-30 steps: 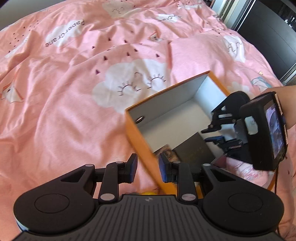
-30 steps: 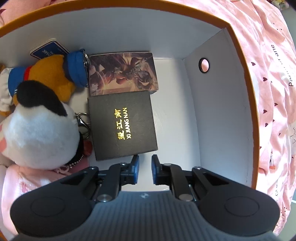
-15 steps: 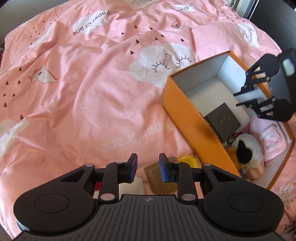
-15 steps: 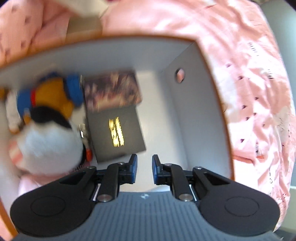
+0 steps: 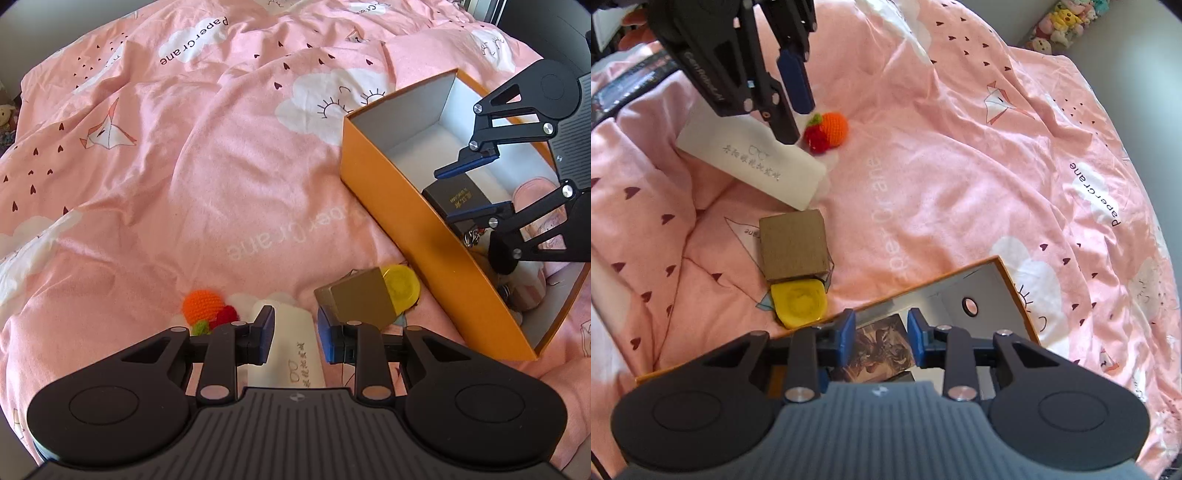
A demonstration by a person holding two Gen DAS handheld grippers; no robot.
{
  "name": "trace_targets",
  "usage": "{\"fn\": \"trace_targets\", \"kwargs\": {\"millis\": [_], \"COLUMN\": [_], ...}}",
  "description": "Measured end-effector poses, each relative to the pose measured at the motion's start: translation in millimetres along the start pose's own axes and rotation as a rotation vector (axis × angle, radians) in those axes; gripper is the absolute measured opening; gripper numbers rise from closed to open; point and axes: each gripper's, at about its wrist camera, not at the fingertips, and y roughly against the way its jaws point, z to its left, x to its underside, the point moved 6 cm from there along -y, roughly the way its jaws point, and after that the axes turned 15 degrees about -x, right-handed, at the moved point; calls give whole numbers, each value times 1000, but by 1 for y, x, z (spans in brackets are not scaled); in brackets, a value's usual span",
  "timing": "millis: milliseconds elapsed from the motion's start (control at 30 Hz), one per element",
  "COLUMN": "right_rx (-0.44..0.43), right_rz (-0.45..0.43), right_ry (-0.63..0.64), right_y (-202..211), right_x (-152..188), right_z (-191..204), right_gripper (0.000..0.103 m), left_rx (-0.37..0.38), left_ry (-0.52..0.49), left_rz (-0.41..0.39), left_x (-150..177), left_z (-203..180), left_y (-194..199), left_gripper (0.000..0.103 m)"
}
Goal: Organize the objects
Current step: 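Grasp the brown cardboard box with the right tool while the left tool approaches the yellow tape measure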
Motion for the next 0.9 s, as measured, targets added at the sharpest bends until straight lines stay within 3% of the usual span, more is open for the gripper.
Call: {"fn": "trace_targets", "kwargs": {"millis": [67, 133, 200, 467, 633, 900], "right_rx": [36, 108, 126, -38, -125, -96], "right_rz": [32, 72, 90, -31, -56, 5], "right_ry": [-1, 29, 30, -50, -47, -43], "right_y": [27, 23, 22, 43, 9, -47], "right_x": [-3, -6, -13, 0, -16, -39], "right_z": [3, 1, -3, -25, 6, 43], "right_gripper": [33, 33, 34, 42, 42, 50], "left_rx": [-1, -4, -5, 13, 6, 4], "left_ry": [-4, -7, -11, -10, -13, 39], "left_rz": [3, 10, 19, 13, 17, 23], "left_x": [6, 10, 14, 21, 25, 27], "left_z": [3, 6, 8, 13, 12, 25], "left_y": [-1, -4, -6, -9, -14, -22], "left_gripper": [32, 32, 33, 38, 38, 38]}}
